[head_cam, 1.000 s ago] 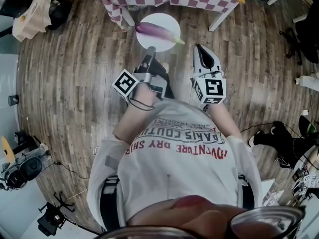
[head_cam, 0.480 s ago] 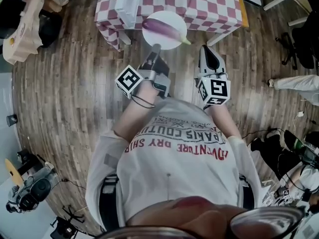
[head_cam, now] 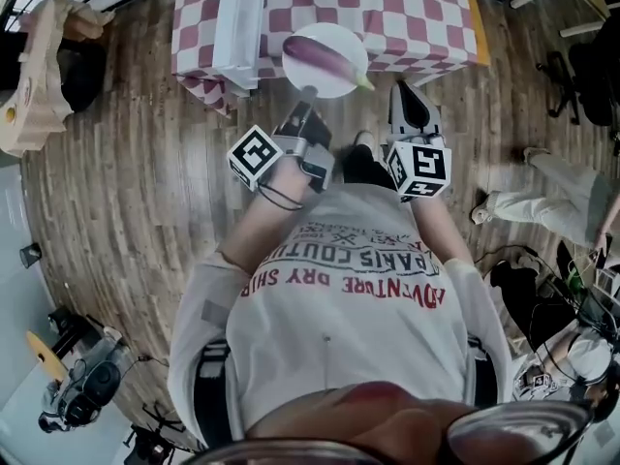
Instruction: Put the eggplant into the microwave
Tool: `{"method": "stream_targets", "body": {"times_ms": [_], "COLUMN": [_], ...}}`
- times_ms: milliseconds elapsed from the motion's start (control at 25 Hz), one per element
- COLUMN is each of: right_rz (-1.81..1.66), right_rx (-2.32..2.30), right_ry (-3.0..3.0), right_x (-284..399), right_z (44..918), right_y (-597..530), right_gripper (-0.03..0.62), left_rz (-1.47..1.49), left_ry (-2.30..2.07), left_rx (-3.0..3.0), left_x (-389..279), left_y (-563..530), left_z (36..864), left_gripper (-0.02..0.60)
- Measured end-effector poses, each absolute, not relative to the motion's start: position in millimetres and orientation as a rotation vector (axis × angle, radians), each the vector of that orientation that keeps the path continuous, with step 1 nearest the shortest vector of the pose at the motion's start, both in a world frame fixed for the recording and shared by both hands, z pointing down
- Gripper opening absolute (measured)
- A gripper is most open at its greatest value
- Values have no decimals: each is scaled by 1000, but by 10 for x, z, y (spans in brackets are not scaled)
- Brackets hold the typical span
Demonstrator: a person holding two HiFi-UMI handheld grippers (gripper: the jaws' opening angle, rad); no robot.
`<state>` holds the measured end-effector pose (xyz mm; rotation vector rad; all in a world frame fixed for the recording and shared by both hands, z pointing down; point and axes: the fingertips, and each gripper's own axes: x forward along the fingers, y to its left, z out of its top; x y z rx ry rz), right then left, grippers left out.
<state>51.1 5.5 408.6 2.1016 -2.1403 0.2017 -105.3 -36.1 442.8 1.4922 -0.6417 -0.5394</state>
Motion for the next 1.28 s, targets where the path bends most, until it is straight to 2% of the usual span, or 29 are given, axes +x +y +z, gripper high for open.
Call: {"method": "stream_targets", "body": {"times_ms": [760,1280], "right_rz": [172,237], "right_rx": [1851,1645], "right_ry": [-2372,-2481], "right_x": [1565,1749], "right_z": [4196,4470], "right_y": [-2029,-2856], "right_gripper": [26,25], "left_rz": [-692,-735], "left_ry": [-861,-1007], "left_rx": [1449,1319], "left_x": [-164,28], "left_y": [-2126,-2717], "left_z": [4452,4849], "left_gripper": [32,32]}}
